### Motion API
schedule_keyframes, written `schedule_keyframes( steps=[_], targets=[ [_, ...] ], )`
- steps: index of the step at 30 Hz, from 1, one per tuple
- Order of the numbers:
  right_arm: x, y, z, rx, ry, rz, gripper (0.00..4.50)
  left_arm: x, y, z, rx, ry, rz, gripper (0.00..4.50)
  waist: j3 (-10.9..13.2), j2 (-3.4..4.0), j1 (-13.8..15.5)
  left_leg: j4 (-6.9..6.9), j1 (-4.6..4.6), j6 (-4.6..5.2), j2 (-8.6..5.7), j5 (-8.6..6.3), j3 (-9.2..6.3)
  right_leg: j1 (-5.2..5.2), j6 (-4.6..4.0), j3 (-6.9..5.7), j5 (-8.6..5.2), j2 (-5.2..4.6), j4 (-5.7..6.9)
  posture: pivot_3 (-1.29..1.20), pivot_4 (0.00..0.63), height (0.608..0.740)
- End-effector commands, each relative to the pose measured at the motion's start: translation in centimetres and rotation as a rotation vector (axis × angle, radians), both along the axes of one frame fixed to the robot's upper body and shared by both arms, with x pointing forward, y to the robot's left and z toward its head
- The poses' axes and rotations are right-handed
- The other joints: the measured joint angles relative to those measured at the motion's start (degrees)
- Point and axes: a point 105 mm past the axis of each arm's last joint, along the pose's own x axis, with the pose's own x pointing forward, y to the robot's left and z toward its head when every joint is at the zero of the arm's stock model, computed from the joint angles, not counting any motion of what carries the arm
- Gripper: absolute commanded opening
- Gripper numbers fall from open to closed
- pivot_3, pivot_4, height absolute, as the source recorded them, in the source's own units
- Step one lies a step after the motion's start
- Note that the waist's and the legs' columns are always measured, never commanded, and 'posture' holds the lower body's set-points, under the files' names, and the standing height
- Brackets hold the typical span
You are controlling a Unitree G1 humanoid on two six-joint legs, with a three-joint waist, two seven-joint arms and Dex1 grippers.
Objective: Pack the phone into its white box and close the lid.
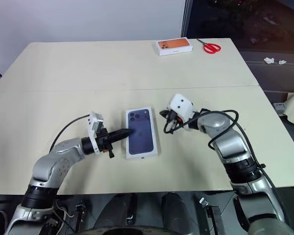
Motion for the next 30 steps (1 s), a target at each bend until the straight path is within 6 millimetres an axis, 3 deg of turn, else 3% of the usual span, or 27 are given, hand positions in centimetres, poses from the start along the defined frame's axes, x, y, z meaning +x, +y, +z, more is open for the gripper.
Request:
schedule_keyframes(
  steps=[1,4,7,10,12,14,20,23,25,26,27,30],
  targets=[
    [-0.5,2.4,1.8,0.074,-0.038,0.056,0.03,1.7,0.5,1.2,0.005,-0.073,0.079,0.0,0.0,0.0,-0.07,0.0,0.0,0.0,0.0,0.0,0.0,0.0,0.0,0.0,0.0,0.02,0.0,0.0,0.15,0.74],
    [-0.7,3.7,1.2,0.104,-0.016,0.06,0.03,2.4,0.5,0.7,0.02,-0.064,0.108,0.0,0.0,0.01,-0.11,-0.01,0.0,0.0,-0.01,0.0,0.02,-0.01,0.0,0.01,0.0,0.02,-0.01,0.0,0.15,0.74],
    [-1.2,4.3,-0.8,0.049,-0.009,0.063,0.03,2.1,0.3,-0.3,0.051,-0.064,0.095,0.0,-0.01,0.0,-0.05,0.01,-0.01,-0.01,-0.03,0.01,0.03,-0.03,0.0,0.02,0.0,0.02,0.02,0.0,0.15,0.74],
    [-2.4,3.7,-3.7,-0.08,0.014,0.091,0.03,1.1,-0.1,-1.4,0.058,-0.028,0.059,0.0,-0.01,0.0,0.08,0.01,-0.01,0.0,-0.05,0.01,0.03,-0.03,0.0,0.02,0.0,-0.01,0.03,0.0,0.15,0.74],
    [-4.6,2.4,-6.1,-0.139,0.138,0.145,0.03,-0.5,-0.8,-2.1,0.04,0.035,-0.015,0.0,-0.04,0.04,0.08,0.02,-0.01,0.0,-0.08,0.0,0.03,-0.02,0.0,0.02,0.0,-0.04,0.03,0.0,0.15,0.74],
    [-6.0,1.3,-7.0,-0.166,0.203,0.174,0.03,-1.4,-1.1,-2.3,0.036,0.061,-0.055,0.0,-0.07,0.02,0.1,0.02,0.07,0.03,-0.08,-0.01,-0.01,0.13,0.01,0.0,0.0,-0.06,-0.04,0.0,0.15,0.74],
    [-8.3,0.6,-5.9,-0.099,0.291,0.245,0.03,-2.4,0.3,-2.7,0.069,0.085,-0.077,0.0,-0.09,0.0,0.01,-0.11,0.62,0.1,-0.01,-0.07,-0.09,0.82,0.01,-0.09,-0.03,-0.04,-0.33,0.0,0.15,0.74],
    [-7.8,0.7,-4.7,-0.036,0.278,0.231,0.03,-2.4,1.3,-2.8,0.107,0.066,-0.063,0.0,-0.09,0.01,-0.08,-0.13,0.6,0.11,0.01,-0.08,-0.09,0.78,0.01,-0.08,-0.03,-0.04,-0.35,0.0,0.15,0.74],
    [-6.3,0.8,-2.7,0.06,0.25,0.181,0.03,-1.0,2.6,-2.2,0.11,0.041,0.026,0.0,-0.07,0.0,-0.05,-0.13,0.59,0.11,0.02,-0.08,-0.09,0.77,0.01,-0.08,-0.03,-0.04,-0.35,0.0,0.15,0.74],
    [-5.5,0.7,-1.6,0.114,0.246,0.157,0.0,-0.4,3.3,-1.5,0.108,0.023,0.059,0.26,-0.06,0.01,-0.08,-0.12,0.55,0.11,0.03,-0.08,-0.09,0.73,0.01,-0.08,-0.03,-0.04,-0.34,0.0,0.15,0.74],
    [-4.7,0.5,-0.8,0.148,0.242,0.129,0.26,0.0,3.9,-0.9,0.107,0.007,0.077,0.56,-0.05,0.02,-0.07,-0.11,0.5,0.11,0.03,-0.08,-0.09,0.67,0.01,-0.08,-0.02,-0.04,-0.34,0.0,0.15,0.74],
    [-3.2,-0.6,0.5,0.123,0.185,0.092,1.41,1.1,5.9,1.3,0.11,-0.055,0.124,1.83,-0.04,0.01,0.1,-0.04,0.2,0.1,0.04,-0.07,-0.09,0.36,0.02,-0.09,-0.01,-0.02,-0.27,0.0,0.15,0.74]
  ],
)
